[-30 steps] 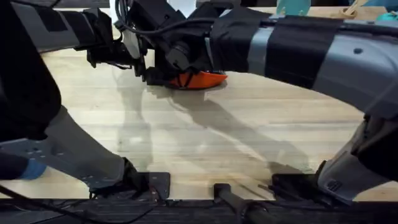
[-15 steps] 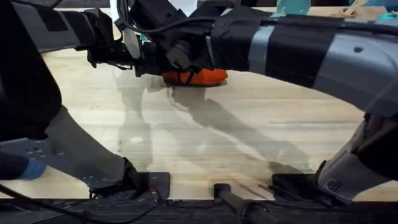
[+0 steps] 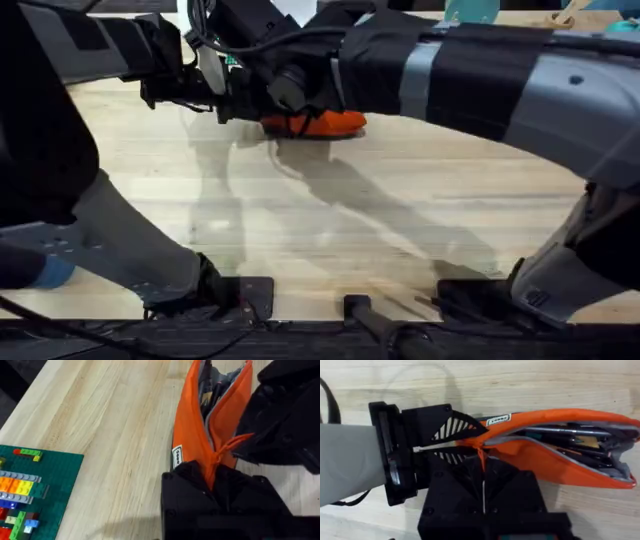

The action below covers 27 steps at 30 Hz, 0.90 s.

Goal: Unzip the bag, pick up the pens from the table one at a time and place them inside, then zip the bag closed.

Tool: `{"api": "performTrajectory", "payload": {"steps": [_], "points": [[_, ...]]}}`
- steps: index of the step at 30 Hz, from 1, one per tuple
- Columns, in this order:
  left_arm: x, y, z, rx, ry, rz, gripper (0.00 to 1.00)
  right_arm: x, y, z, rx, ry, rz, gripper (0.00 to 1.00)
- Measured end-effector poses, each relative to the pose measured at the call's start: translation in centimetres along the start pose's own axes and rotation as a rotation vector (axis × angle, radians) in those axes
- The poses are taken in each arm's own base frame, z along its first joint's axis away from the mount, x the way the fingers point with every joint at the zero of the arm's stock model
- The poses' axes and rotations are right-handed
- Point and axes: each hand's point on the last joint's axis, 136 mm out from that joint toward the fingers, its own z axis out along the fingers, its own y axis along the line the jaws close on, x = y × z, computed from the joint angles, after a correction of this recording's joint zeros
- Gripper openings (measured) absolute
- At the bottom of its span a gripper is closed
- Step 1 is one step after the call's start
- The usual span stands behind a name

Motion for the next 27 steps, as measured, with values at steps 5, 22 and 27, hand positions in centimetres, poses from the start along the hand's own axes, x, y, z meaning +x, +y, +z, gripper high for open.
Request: {"api": "performTrajectory", "payload": {"steps": [5, 22, 27], "points": [[0.0, 0.0, 0.0, 0.000, 0.000, 0.000, 0.047, 0.0, 0.0, 0.0, 0.002, -0.002, -0.041, 0.030], [0.0, 0.0, 0.0, 0.000, 0.001, 0.001, 0.045, -0.9, -3.6, 0.7, 0.086, 0.038, -0.072, 0.030], [0.0, 0.0, 0.0, 0.000, 0.002, 0.000, 0.045, -1.0, -4.9, 0.7, 0.119, 0.055, -0.068, 0.030]]}}
